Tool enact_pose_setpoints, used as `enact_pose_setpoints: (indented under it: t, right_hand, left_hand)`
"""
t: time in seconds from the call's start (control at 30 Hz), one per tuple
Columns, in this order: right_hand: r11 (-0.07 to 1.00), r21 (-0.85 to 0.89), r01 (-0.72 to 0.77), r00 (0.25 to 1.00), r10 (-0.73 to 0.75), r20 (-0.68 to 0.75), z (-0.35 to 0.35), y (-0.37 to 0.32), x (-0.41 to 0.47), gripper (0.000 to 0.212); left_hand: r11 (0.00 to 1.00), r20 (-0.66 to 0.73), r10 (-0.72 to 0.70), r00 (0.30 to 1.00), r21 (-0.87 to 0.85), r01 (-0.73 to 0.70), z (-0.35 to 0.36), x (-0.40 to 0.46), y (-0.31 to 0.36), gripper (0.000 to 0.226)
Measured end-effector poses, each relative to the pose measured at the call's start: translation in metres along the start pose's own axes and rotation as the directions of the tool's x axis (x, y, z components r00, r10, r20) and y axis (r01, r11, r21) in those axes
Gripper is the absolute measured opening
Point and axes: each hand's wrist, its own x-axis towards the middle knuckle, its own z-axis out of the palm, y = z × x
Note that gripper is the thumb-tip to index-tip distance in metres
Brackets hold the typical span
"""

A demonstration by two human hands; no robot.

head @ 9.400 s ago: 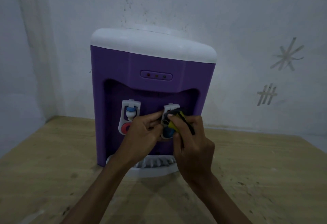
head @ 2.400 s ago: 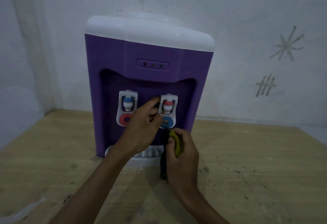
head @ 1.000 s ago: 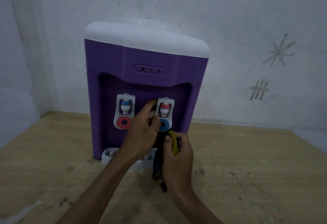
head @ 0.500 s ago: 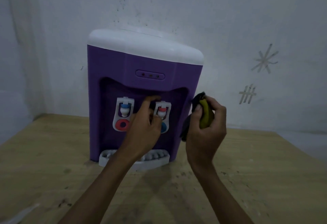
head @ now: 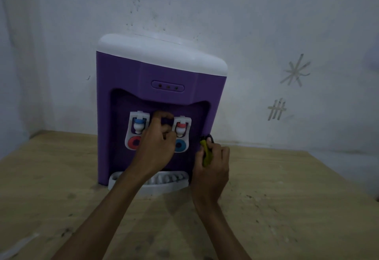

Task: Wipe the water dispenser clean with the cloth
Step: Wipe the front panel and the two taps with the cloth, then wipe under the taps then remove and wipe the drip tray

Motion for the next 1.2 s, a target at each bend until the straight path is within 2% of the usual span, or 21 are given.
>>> enact_pose_setpoints:
  t: [0.27,0.37,0.47,0.57,0.67,0.77,0.87,0.93,1.07,1.13,1.2]
  right_hand:
    - [0.982,-0.039,-0.185,0.968,0.189,0.166,-0.008,0.016,-0.027,0.006]
    - [0.967,-0.001,-0.255,0.944,0.249,0.219,-0.009,0.018,-0.031,0.004]
    - [0.944,0.019,-0.33,0.912,0.314,0.265,-0.01,0.024,-0.033,0.009]
    - [0.923,-0.036,-0.382,0.866,0.371,0.336,-0.011,0.033,-0.031,0.02]
    - [0.951,-0.071,-0.3,0.863,0.302,0.404,-0.018,0.034,-0.026,0.022]
    - [0.979,-0.092,-0.179,0.882,0.202,0.426,-0.025,0.025,-0.025,0.007]
    - [0.996,-0.062,-0.069,0.879,0.09,0.468,-0.029,0.014,-0.03,0.022]
    - [0.998,-0.054,0.022,0.825,0.012,0.565,-0.034,0.007,-0.033,0.03]
    - [0.967,-0.142,0.212,0.653,-0.032,0.757,-0.036,0.002,-0.035,0.046]
    - [0.953,-0.159,0.257,0.602,-0.029,0.798,-0.034,0.002,-0.034,0.043]
    - [0.94,-0.175,0.291,0.588,-0.032,0.808,-0.031,0.004,-0.034,0.037]
  left_hand:
    - [0.999,-0.004,0.001,1.0,0.035,-0.001,0.0,-0.002,-0.001,0.025]
    - [1.0,-0.002,-0.002,1.0,0.011,0.002,0.003,-0.004,0.0,0.021]
    - [1.0,-0.018,0.003,1.0,-0.001,-0.003,0.009,-0.01,0.002,0.023]
    - [1.0,-0.056,0.029,0.998,-0.001,-0.029,0.013,-0.017,0.001,0.032]
    - [0.997,-0.111,0.064,0.992,0.06,-0.057,0.008,-0.029,-0.003,0.047]
    - [0.984,-0.112,0.111,0.987,0.151,-0.093,-0.007,-0.05,-0.013,0.052]
    - [0.926,-0.087,0.145,0.986,0.364,-0.104,-0.029,-0.083,-0.032,0.052]
    - [0.859,-0.046,0.149,0.988,0.5,-0.107,-0.046,-0.098,-0.047,0.049]
    - [0.652,0.128,0.112,0.985,0.739,-0.17,-0.07,-0.098,-0.07,0.03]
    - [0.636,0.175,0.082,0.981,0.749,-0.187,-0.071,-0.095,-0.077,0.029]
    - [0.63,0.191,0.098,0.977,0.748,-0.209,-0.07,-0.093,-0.082,0.025]
